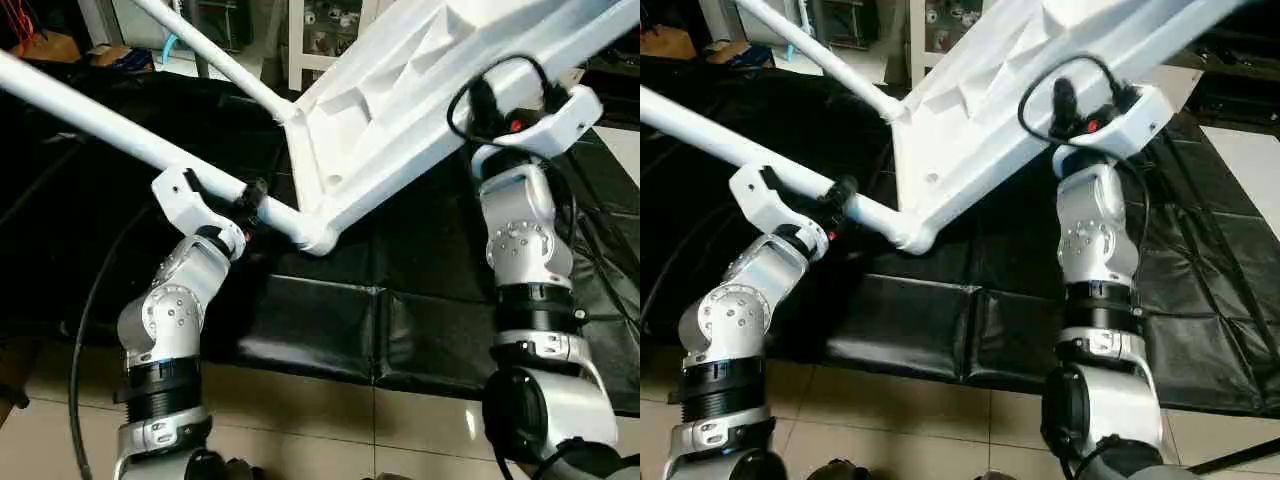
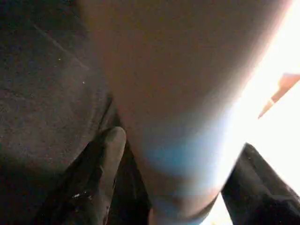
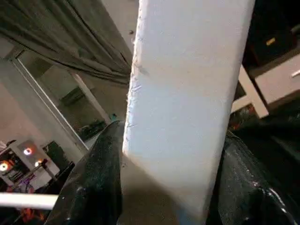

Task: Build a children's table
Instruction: Flip table

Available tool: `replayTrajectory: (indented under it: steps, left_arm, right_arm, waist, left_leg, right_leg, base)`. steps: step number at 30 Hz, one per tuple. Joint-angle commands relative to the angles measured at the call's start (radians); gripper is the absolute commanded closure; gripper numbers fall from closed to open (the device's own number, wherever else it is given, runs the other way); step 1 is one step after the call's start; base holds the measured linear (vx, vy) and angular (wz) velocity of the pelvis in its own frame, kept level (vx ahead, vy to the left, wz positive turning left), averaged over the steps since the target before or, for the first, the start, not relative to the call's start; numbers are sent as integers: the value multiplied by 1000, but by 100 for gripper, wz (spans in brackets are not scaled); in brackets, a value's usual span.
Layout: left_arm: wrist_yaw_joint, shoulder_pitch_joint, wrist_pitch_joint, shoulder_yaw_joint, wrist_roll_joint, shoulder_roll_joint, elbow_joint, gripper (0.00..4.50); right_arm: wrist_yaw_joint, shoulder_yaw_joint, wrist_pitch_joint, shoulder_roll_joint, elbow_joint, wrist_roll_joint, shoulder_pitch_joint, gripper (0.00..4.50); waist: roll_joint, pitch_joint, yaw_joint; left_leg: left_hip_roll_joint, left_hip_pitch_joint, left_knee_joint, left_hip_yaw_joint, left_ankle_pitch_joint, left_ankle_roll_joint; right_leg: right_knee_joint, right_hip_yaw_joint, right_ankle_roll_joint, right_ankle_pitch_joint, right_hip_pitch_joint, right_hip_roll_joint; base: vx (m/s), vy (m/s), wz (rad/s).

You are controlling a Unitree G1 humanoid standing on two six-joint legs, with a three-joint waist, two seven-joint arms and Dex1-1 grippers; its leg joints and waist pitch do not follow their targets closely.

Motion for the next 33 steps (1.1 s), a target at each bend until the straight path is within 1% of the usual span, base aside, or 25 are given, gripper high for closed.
replayTrajectory:
  steps: [1, 2, 6, 7, 8, 10, 11, 12, 13, 15, 16, 18, 19, 21, 22, 25, 27, 29, 30, 31, 32, 33]
  left_arm:
    - [12, 41, 20, 14, 48, 27, -1, 125]
    - [4, 51, 33, 2, 51, 33, -7, 125]
    - [-52, 103, 99, -76, 46, 70, -50, 125]
    - [-57, 106, 103, -81, 45, 72, -54, 125]
    - [-88, 126, 121, -121, 45, 94, -74, 125]
    - [-113, 139, 125, -157, 55, 116, -86, 125]
    - [-126, 146, 127, -177, 58, 126, -93, 125]
    - [-127, 147, 128, -179, 59, 127, -94, 125]
    - [-133, 149, 130, -193, 65, 132, -100, 125]
    - [-153, 152, 141, -235, 92, 165, -106, 125]
    - [-157, 152, 145, -241, 94, 170, -106, 125]
    - [-176, 158, 156, -254, 92, 185, -109, 125]
    - [-180, 161, 154, -257, 94, 191, -112, 125]
    - [-189, 166, 152, -265, 95, 203, -119, 125]
    - [-192, 168, 152, -268, 94, 208, -124, 125]
    - [-218, 168, 136, -272, 105, 220, -139, 125]
    - [-221, 163, 128, -272, 111, 226, -146, 125]
    - [-221, 158, 123, -272, 118, 231, -148, 125]
    - [-221, 158, 121, -271, 119, 231, -148, 125]
    - [-219, 150, 107, -266, 123, 231, -150, 125]
    - [-221, 145, 97, -266, 125, 233, -153, 125]
    - [-224, 142, 91, -269, 129, 237, -155, 125]
  right_arm:
    - [-24, -52, -121, -77, -49, -50, -51, 241]
    - [-30, -52, -129, -80, -48, -56, -53, 241]
    - [-60, -61, -175, -88, -31, -80, -67, 243]
    - [-62, -62, -178, -89, -30, -83, -68, 244]
    - [-78, -67, -200, -97, -24, -94, -77, 245]
    - [-90, -70, -219, -104, -19, -102, -87, 248]
    - [-100, -71, -235, -111, -13, -108, -98, 250]
    - [-100, -72, -236, -111, -12, -109, -99, 252]
    - [-102, -73, -243, -116, -7, -110, -105, 254]
    - [-99, -72, -252, -123, 3, -112, -116, 256]
    - [-99, -71, -253, -124, 4, -112, -117, 258]
    - [-100, -70, -263, -127, 9, -115, -119, 259]
    - [-99, -69, -268, -129, 13, -116, -121, 259]
    - [-102, -68, -273, -131, 19, -115, -124, 259]
    - [-95, -65, -271, -130, 20, -110, -124, 259]
    - [-73, -43, -273, -127, 19, -125, -117, 259]
    - [-55, -39, -259, -128, 27, -125, -119, 259]
    - [-42, -17, -217, -137, 41, -141, -118, 259]
    - [-42, -15, -216, -138, 42, -144, -118, 259]
    - [-31, 14, -214, -153, 45, -179, -116, 259]
    - [-27, 36, -224, -163, 42, -211, -115, 259]
    - [-28, 47, -229, -167, 39, -227, -117, 259]
  waist:
    - [-16, -92, -7]
    - [-18, -91, -7]
    - [-18, -90, -9]
    - [-17, -90, -9]
    - [-16, -89, -9]
    - [-15, -88, -8]
    - [-14, -89, -8]
    - [-13, -90, -7]
    - [-14, -92, -7]
    - [-12, -93, -5]
    - [-12, -92, -6]
    - [-16, -90, -11]
    - [-19, -91, -14]
    - [-19, -89, -19]
    - [-19, -90, -23]
    - [-20, -90, -31]
    - [-21, -90, -34]
    - [-20, -90, -36]
    - [-20, -90, -36]
    - [-18, -90, -37]
    - [-19, -90, -36]
    - [-19, -90, -36]
  left_leg:
    - [26, 36, -56, -6, -32, 47]
    - [26, 35, -56, -6, -33, 47]
    - [25, 34, -57, -5, -43, 41]
    - [26, 35, -57, -5, -50, 38]
    - [26, 39, -57, -4, -66, 30]
    - [26, 41, -58, -3, -69, 24]
    - [25, 42, -57, -2, -66, 20]
    - [26, 45, -56, -1, -63, 20]
    - [26, 45, -55, 0, -53, 23]
    - [25, 42, -53, 0, -33, 29]
    - [24, 39, -55, -1, -34, 30]
    - [23, 36, -56, -1, -55, 25]
    - [22, 32, -57, -3, -60, 23]
    - [22, 31, -57, -1, -78, 21]
    - [21, 29, -56, -1, -89, 19]
    - [21, 29, -56, -2, -100, 22]
    - [21, 26, -55, -2, -96, 26]
    - [22, 27, -54, -2, -88, 31]
    - [22, 28, -54, -1, -87, 33]
    - [22, 28, -53, -2, -85, 33]
    - [21, 28, -53, -1, -84, 31]
    - [21, 28, -53, -1, -85, 31]
  right_leg:
    - [-52, 29, -163, 4, 49, -34]
    - [-51, 29, -164, 5, 50, -35]
    - [-51, 28, -160, -22, 48, -35]
    - [-52, 28, -158, -34, 47, -35]
    - [-55, 28, -156, -57, 42, -34]
    - [-56, 28, -148, -64, 40, -32]
    - [-56, 28, -143, -60, 39, -29]
    - [-55, 28, -142, -50, 37, -29]
    - [-54, 28, -140, -29, 36, -26]
    - [-50, 27, -141, 1, 38, -26]
    - [-49, 25, -137, -4, 38, -26]
    - [-51, 26, -134, -30, 40, -29]
    - [-52, 25, -133, -43, 43, -30]
    - [-56, 25, -133, -68, 40, -32]
    - [-56, 26, -133, -82, 42, -33]
    - [-59, 26, -130, -99, 40, -33]
    - [-58, 25, -129, -98, 42, -33]
    - [-57, 25, -133, -86, 40, -32]
    - [-57, 25, -135, -82, 40, -31]
    - [-57, 25, -139, -80, 40, -31]
    - [-57, 25, -141, -80, 41, -31]
    - [-57, 25, -141, -81, 40, -31]
  base:
    - [0, 0, 0]
    - [0, 0, 0]
    - [0, 0, 0]
    - [0, 0, 0]
    - [0, 0, 0]
    - [0, 0, 0]
    - [0, 0, 0]
    - [0, 0, 0]
    - [0, 0, 0]
    - [0, 0, 0]
    - [0, 0, 0]
    - [0, 0, 0]
    - [0, 0, 0]
    - [0, 0, 0]
    - [0, 0, 0]
    - [0, 0, 0]
    - [0, 0, 0]
    - [0, 0, 0]
    - [0, 0, 0]
    - [0, 0, 0]
    - [0, 0, 0]
    - [0, 0, 0]
